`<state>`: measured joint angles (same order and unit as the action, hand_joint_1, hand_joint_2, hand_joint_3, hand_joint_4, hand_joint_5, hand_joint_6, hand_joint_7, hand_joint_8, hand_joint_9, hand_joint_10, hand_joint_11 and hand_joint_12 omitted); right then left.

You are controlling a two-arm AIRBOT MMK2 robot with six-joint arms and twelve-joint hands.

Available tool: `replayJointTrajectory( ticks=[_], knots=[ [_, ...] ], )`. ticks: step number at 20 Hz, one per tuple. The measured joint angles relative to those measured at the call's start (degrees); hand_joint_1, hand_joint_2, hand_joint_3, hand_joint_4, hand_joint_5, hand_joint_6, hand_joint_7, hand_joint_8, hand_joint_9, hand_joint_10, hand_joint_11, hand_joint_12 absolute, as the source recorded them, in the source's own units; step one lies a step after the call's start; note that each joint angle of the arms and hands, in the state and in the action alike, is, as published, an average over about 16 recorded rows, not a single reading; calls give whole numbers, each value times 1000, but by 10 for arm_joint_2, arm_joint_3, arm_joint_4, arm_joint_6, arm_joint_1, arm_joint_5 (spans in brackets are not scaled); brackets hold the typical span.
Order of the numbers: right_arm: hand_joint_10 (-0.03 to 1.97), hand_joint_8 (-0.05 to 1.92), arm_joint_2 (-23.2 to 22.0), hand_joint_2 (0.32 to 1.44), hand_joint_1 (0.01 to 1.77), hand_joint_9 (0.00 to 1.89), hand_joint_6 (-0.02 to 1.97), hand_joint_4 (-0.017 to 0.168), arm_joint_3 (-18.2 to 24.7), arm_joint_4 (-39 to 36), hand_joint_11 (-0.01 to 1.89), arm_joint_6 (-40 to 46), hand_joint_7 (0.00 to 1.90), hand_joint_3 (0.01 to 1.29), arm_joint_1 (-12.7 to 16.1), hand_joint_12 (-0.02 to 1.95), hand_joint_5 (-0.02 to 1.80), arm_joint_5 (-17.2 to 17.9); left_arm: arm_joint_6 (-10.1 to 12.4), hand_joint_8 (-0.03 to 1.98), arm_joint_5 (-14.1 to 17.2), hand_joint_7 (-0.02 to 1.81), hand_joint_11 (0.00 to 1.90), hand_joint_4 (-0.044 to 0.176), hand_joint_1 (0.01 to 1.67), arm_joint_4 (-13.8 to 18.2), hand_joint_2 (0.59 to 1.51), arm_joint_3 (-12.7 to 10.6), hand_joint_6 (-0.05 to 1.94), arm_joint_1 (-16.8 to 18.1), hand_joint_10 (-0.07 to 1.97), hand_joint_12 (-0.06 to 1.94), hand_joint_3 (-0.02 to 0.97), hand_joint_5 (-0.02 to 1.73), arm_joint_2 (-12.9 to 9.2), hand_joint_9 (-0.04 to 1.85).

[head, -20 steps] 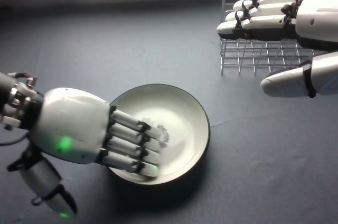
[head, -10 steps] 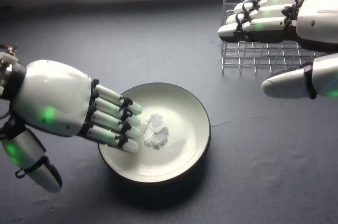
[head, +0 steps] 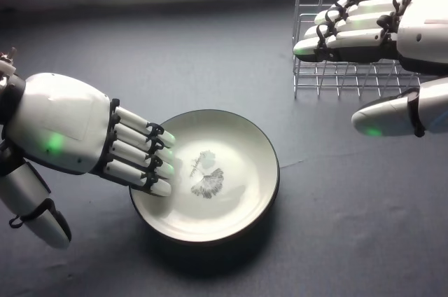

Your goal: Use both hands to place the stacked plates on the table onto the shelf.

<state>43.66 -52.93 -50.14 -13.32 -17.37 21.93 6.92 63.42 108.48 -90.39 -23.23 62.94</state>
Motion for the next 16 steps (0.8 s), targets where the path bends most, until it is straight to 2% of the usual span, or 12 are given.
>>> replayJointTrajectory(
  ticks=[9, 16],
  knots=[
    [13, 13, -1, 1291, 20, 125, 20, 3, 0, 0, 21, -1, 154, 14, -2, 385, 149, 5, 1, -5, 2, -6, 16, -6, 14, 11, 1116, -6, -14, -21, -1, -19, 32, -4, 6, 13],
    [13, 13, -2, 1291, 20, 117, 20, 3, 0, -1, 21, -1, 147, 14, -7, 398, 142, 9, -4, -12, -10, -13, 16, -7, 14, 0, 1117, 0, -26, -38, -2, -19, 27, -7, 16, 1]
  ],
)
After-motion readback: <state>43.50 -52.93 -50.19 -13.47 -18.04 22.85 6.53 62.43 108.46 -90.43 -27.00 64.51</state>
